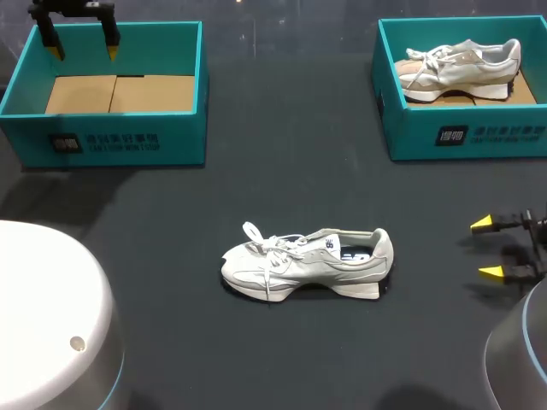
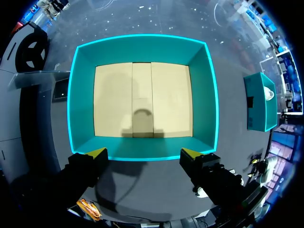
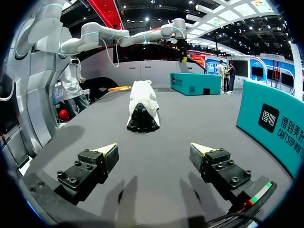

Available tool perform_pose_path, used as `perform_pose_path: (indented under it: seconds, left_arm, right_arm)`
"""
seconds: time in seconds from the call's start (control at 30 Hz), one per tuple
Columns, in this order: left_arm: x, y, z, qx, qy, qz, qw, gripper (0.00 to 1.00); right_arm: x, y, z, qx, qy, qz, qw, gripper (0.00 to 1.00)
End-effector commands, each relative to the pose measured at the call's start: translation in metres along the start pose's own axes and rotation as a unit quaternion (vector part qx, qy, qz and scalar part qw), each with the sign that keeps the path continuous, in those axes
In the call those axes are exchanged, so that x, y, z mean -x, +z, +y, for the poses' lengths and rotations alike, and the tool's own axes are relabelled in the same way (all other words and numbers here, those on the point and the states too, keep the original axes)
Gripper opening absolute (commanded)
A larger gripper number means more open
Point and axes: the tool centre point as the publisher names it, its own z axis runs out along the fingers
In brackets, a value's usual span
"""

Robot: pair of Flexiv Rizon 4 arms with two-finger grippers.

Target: Take the shoe out of the shoebox, open the shoe tongue, remove and reinsert the insole, then place the shoe into the shoebox

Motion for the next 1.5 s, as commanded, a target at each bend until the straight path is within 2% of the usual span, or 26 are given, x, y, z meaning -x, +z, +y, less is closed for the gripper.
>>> perform_pose_path:
  seconds: [0.03, 1.1, 1.5]
  left_arm:
    - [0.0, 0.0, 0.0, 0.0, 0.0, -0.001, 1.0, 1.0]
    - [0.0, 0.0, 0.0, 0.0, 0.0, -0.001, 1.0, 1.0]
    - [0.0, 0.0, 0.0, 0.0, 0.0, -0.001, 1.0, 1.0]
  right_arm:
    - [-0.004, 0.006, 0.006, -0.011, 0.001, -0.01, 1.0, 1.0]
    - [-0.01, 0.07, 0.022, -0.001, 0.021, -0.035, 0.999, 1.0]
    - [-0.023, 0.094, 0.029, 0.007, 0.01, -0.047, 0.999, 1.0]
